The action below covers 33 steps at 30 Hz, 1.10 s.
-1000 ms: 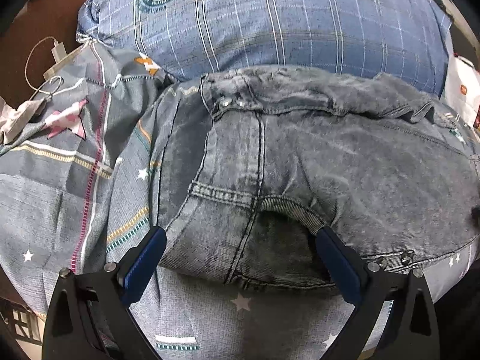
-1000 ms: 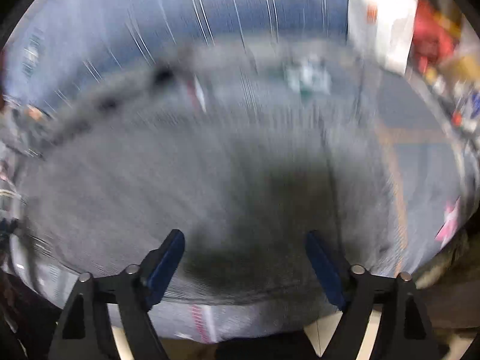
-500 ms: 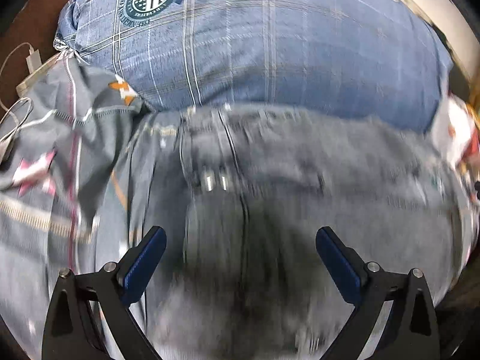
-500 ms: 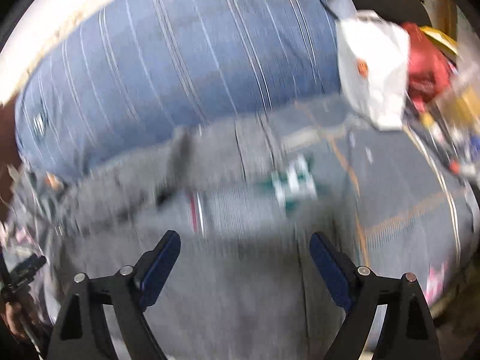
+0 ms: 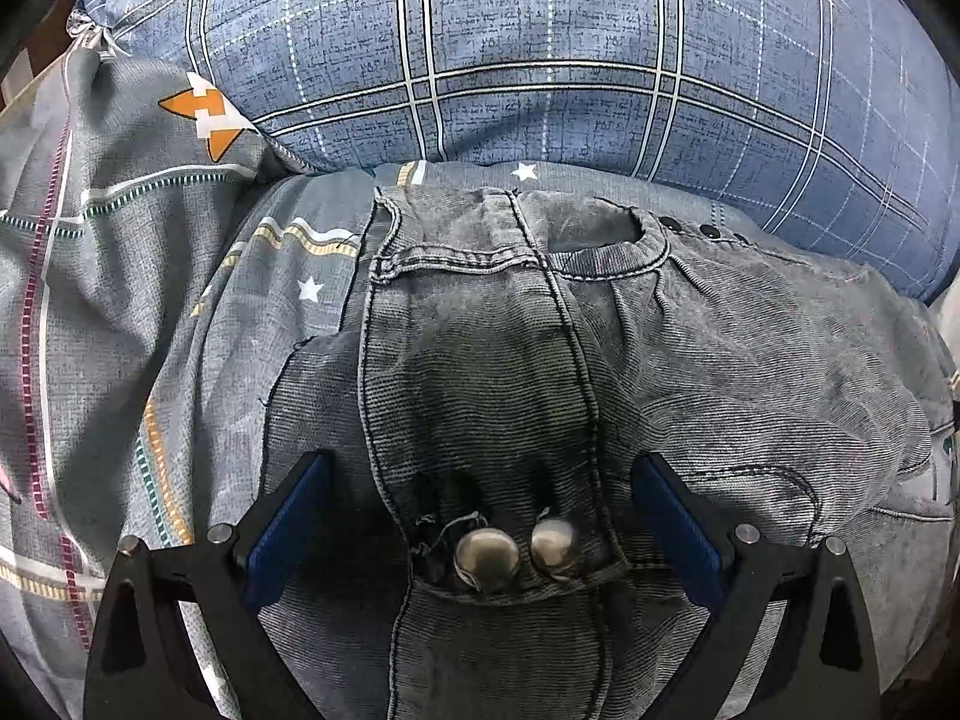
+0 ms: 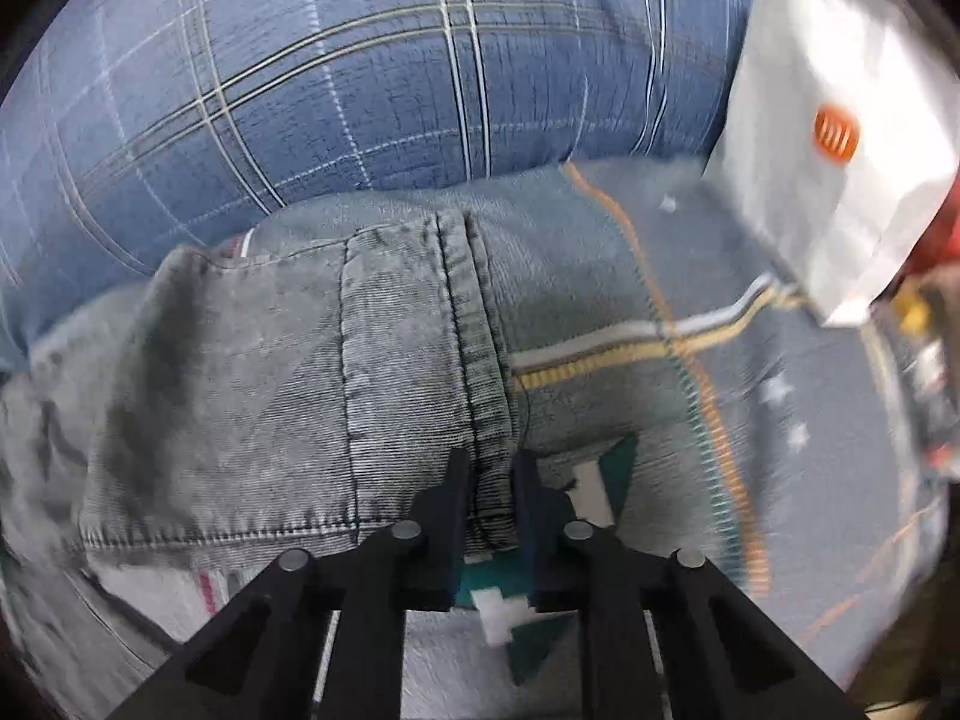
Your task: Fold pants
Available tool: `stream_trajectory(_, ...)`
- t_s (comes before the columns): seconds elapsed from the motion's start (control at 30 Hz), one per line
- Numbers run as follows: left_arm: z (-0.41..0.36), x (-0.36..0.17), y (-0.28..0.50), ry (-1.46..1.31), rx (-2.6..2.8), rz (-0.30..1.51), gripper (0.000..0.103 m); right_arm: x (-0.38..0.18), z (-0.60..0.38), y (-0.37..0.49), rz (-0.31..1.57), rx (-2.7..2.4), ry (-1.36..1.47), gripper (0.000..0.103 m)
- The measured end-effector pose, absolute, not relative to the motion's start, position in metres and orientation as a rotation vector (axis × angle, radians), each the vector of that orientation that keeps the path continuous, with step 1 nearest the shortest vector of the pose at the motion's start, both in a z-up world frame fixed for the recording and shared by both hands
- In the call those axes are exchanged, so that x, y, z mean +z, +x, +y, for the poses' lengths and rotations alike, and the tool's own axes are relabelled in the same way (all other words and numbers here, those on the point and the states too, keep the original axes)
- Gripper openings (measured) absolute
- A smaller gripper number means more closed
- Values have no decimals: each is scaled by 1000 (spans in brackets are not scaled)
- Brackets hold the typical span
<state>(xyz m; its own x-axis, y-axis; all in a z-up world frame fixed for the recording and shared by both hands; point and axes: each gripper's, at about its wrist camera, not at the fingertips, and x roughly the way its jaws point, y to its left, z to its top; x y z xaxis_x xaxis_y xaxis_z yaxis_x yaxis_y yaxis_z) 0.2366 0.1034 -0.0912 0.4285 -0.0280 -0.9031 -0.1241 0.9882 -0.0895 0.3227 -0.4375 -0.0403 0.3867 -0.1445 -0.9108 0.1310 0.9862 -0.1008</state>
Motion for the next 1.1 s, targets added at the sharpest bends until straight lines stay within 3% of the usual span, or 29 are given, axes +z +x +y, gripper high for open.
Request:
stream_trajectory(0.1,102,-85,234,-119,64,1113,100,-26,-444,307,1116,-224,-48,15)
stream_trajectory(0.23,100,-80,239,-79,62,1107,100,-72,-449,304,1286,-194,-57,22)
stream_trajectory(0.33,108,-67,250,-81,56,1080,100,-41,-462,308,1164,-191,69,48)
stream_trajectory(0.37,110,-64,255,-79,60,1073,100,-32,-466,314,1133,-187,108,71)
stream_trajectory(0.4,114,-60,263,-90,62,1065,100,-24,-468,325,1091,-179,133,83)
stream_trajectory(0.57,126,-65,308,-180,37,1104,100,-47,-457,389,1113,-109,161,81)
stream_trajectory(0.63,128,-71,324,-204,38,1131,100,-65,-454,407,1157,-112,154,69)
stream_trajectory(0.7,134,-78,339,-240,37,1149,99,-85,-454,418,1208,-113,129,42)
stream_trajectory(0.73,134,-80,342,-255,37,1158,99,-93,-455,423,1232,-118,119,40)
stream_trajectory(0.77,137,-84,346,-271,31,1167,93,-94,-452,424,1225,-119,109,40)
stream_trajectory(0.8,138,-87,351,-282,22,1180,80,-95,-450,424,1222,-115,99,40)
stream_trajectory(0.87,143,-93,360,-300,12,1214,68,-95,-450,424,1223,-110,95,40)
stream_trajectory(1.0,158,-95,362,-394,8,1211,68,-85,-448,424,1221,-93,113,42)
stream_trajectory(1.1,167,-91,361,-414,15,1210,68,-84,-449,425,1220,-84,139,54)
